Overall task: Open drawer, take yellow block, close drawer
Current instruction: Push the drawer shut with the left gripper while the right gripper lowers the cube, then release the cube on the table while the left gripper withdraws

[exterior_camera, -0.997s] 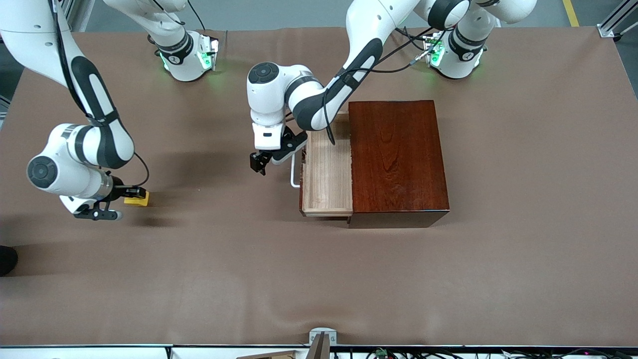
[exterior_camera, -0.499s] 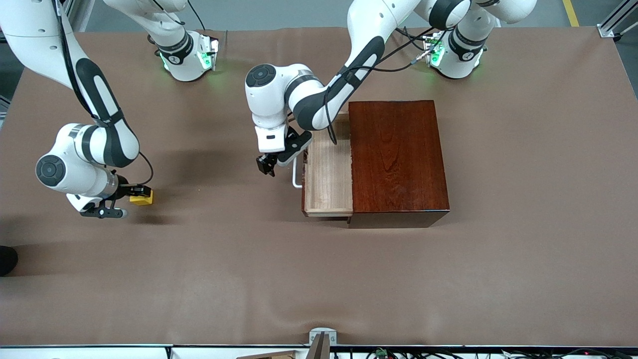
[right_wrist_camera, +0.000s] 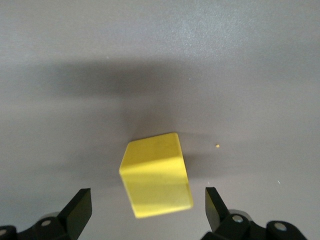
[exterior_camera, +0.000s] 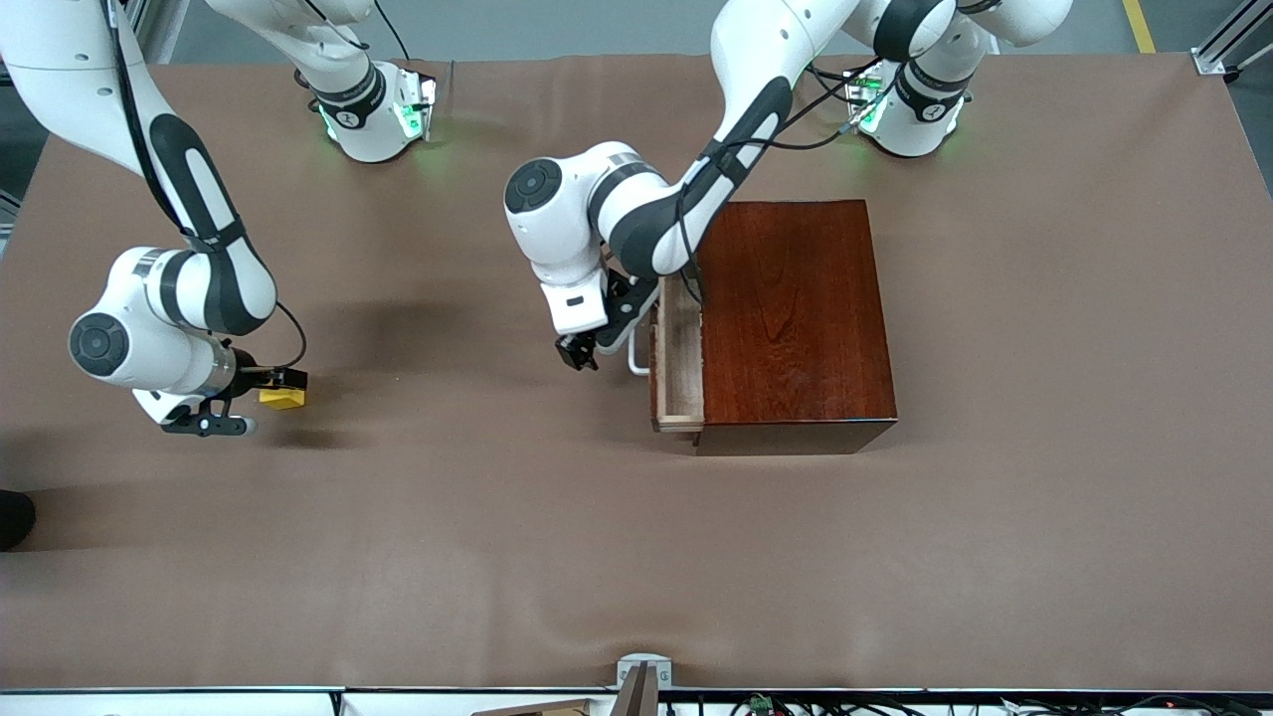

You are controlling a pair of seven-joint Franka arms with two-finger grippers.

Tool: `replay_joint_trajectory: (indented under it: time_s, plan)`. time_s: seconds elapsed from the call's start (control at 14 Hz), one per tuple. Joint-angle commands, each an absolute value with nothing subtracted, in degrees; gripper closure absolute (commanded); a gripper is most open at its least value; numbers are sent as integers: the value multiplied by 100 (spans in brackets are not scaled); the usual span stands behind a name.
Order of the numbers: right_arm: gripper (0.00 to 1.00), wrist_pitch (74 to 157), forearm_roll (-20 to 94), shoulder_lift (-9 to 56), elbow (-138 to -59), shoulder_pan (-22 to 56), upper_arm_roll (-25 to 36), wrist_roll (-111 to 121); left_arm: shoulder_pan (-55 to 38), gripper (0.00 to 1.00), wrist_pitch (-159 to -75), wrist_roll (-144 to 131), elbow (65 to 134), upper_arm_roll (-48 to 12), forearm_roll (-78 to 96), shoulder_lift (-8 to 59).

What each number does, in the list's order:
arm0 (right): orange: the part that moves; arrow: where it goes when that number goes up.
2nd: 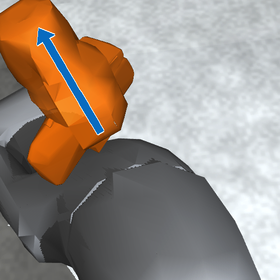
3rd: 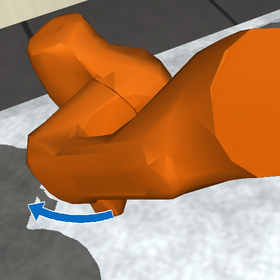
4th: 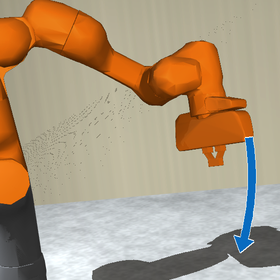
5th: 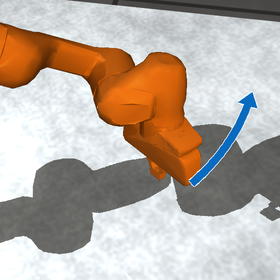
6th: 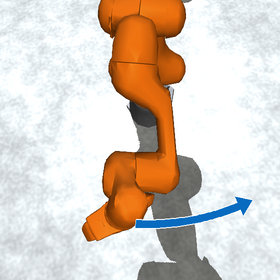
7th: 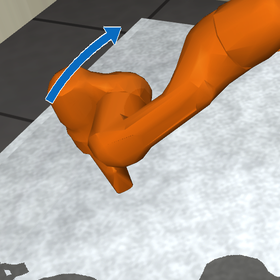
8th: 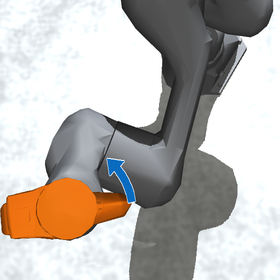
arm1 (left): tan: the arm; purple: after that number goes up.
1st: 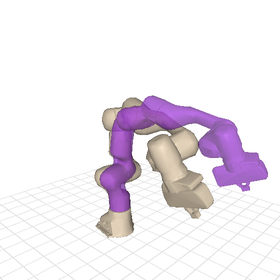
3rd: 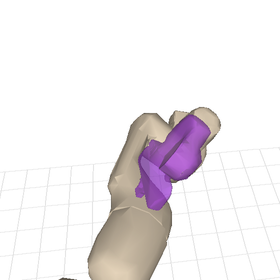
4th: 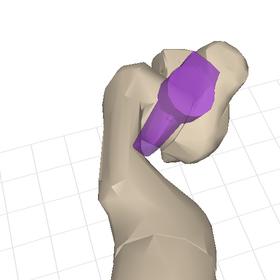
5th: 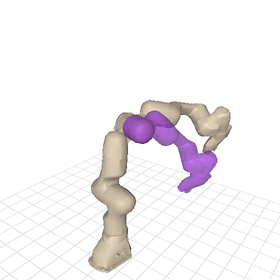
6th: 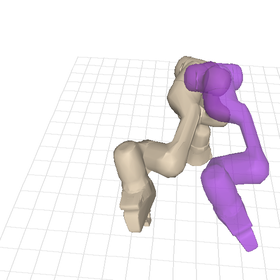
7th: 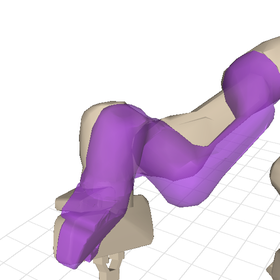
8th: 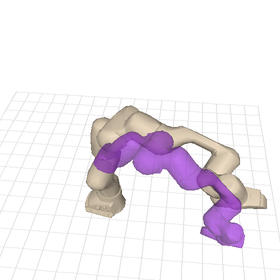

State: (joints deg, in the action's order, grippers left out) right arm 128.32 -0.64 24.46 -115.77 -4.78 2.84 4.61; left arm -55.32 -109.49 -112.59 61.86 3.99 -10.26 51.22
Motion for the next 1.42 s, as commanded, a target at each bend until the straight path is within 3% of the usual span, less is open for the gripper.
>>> replay_joint_trajectory:
  time_s: [0.0, 0.5, 0.71, 1.07, 1.35]
  plan:
    - [0, 11711, -115, 2355, -10945, -475, 220, 483, -5458, 3, -10539, -11303, 6205, 422, -1134, 5045]
    - [0, 10795, -53, 2294, -9662, -360, 237, 492, -5150, 0, -9765, -11241, 6240, 422, -1134, 5071]
    - [0, 10083, -62, 2329, -8888, -360, 229, 457, -5089, 0, -9765, -11250, 6249, 422, -1116, 5063]
    - [0, 9626, -220, 2259, -8238, -413, 263, 475, -5106, 0, -9826, -11294, 6144, 299, -1046, 5045]
    - [0, 8704, -167, 2162, -7595, -369, 246, 474, -4888, 0, -10019, -11241, 6100, 325, -370, 4537]
